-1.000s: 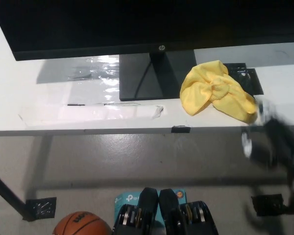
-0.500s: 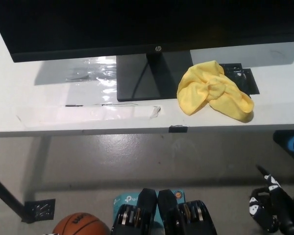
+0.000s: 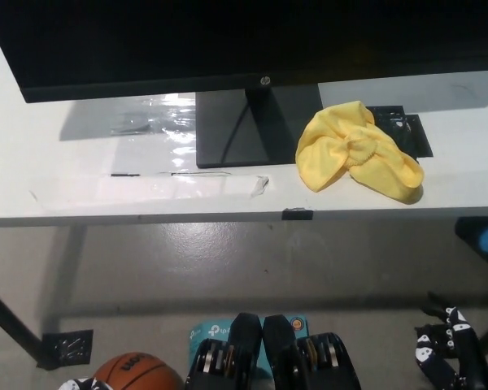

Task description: The robot uses its right hand to pick up the cloth kept in the middle of the desk and use it to wipe the monitor in the middle of the desk by swiping its screen twice

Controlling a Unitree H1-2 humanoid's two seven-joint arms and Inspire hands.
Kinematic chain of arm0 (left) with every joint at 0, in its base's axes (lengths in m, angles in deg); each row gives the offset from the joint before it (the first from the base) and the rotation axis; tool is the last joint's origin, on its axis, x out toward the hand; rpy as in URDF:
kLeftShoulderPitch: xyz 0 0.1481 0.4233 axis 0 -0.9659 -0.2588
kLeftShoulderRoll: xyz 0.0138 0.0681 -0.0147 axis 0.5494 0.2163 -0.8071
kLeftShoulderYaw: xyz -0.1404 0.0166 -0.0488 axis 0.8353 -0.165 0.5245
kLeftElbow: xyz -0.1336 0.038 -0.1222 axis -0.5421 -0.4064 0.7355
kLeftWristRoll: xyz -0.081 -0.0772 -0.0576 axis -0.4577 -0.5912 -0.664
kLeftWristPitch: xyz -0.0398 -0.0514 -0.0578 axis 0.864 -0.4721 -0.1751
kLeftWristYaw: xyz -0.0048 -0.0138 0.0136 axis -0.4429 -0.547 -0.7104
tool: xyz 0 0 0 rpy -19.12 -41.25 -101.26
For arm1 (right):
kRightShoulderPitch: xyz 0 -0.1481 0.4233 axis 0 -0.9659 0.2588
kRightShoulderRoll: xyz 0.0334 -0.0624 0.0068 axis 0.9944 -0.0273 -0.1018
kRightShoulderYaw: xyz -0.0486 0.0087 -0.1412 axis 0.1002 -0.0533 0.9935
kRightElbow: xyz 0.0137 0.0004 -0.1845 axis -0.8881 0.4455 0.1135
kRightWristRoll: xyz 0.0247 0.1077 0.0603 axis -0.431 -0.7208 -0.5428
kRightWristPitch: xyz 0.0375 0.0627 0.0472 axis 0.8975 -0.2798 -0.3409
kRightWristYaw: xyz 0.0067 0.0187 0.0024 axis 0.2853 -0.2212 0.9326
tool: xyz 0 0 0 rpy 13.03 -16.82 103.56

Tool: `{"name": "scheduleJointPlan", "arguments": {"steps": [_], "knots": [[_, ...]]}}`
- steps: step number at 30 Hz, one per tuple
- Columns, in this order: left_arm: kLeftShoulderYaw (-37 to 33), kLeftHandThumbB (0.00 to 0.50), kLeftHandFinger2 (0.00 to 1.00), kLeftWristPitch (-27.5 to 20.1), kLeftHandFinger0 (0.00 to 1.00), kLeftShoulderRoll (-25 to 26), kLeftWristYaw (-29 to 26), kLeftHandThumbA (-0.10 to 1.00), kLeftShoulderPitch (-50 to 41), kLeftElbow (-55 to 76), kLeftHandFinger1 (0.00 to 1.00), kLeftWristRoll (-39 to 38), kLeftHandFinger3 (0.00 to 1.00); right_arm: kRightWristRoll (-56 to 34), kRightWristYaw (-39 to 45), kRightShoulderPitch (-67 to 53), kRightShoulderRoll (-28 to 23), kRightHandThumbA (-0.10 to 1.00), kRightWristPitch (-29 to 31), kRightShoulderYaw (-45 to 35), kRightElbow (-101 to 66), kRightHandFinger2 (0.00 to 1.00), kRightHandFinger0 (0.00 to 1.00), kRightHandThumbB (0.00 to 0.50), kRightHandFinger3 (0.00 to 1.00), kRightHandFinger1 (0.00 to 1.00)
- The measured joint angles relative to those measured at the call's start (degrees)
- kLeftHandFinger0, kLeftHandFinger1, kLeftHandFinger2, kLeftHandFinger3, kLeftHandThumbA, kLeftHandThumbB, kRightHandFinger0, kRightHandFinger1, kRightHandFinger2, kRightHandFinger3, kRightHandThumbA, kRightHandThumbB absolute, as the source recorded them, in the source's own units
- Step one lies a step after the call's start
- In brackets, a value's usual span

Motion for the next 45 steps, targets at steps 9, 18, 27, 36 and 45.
{"name": "scheduleJointPlan", "arguments": {"steps": [9, 18, 27, 36, 45], "knots": [[0.0, 0.5, 0.04, -0.7, 0.0, 0.0, 0.0, 0.73, 0.1, -0.7, 0.0, -0.6, 0.1, -2.8, -0.4, 0.2, -0.4, 0.02, 0.7, 1.5, 0.1, 0.77, 0.4, 0.207, 0.95, 0.55], [0.0, 0.5, 0.02, -0.7, 0.0, 0.0, 0.0, 0.73, 0.1, -0.6, 0.0, -0.8, 0.06, -4.6, -0.5, 0.4, -1.8, 0.04, 0.6, 2.7, 0.1, 0.81, 0.38, 0.197, 0.96, 0.57], [0.0, 0.5, 0.02, -0.7, 0.0, 0.0, 0.0, 0.74, 0.4, -0.7, 0.0, -0.9, 0.07, -4.9, -0.5, 1.2, -2.7, 0.02, 0.2, 4.0, 0.2, 0.79, 0.35, 0.192, 0.92, 0.54], [0.0, 0.5, 0.02, -0.7, 0.0, -0.1, 0.0, 0.74, 0.5, -0.7, 0.0, -0.9, 0.07, -4.9, -0.6, 1.4, -3.6, -0.04, 0.0, 4.5, 0.3, 0.78, 0.35, 0.172, 0.91, 0.53], [0.0, 0.5, 0.01, -0.2, 0.0, -0.1, 0.0, 0.71, 0.5, -0.3, 0.0, -0.9, 0.07, -5.0, -0.8, 1.4, -3.7, -0.05, -0.1, 4.8, 0.5, 0.79, 0.38, 0.168, 0.92, 0.54]]}}
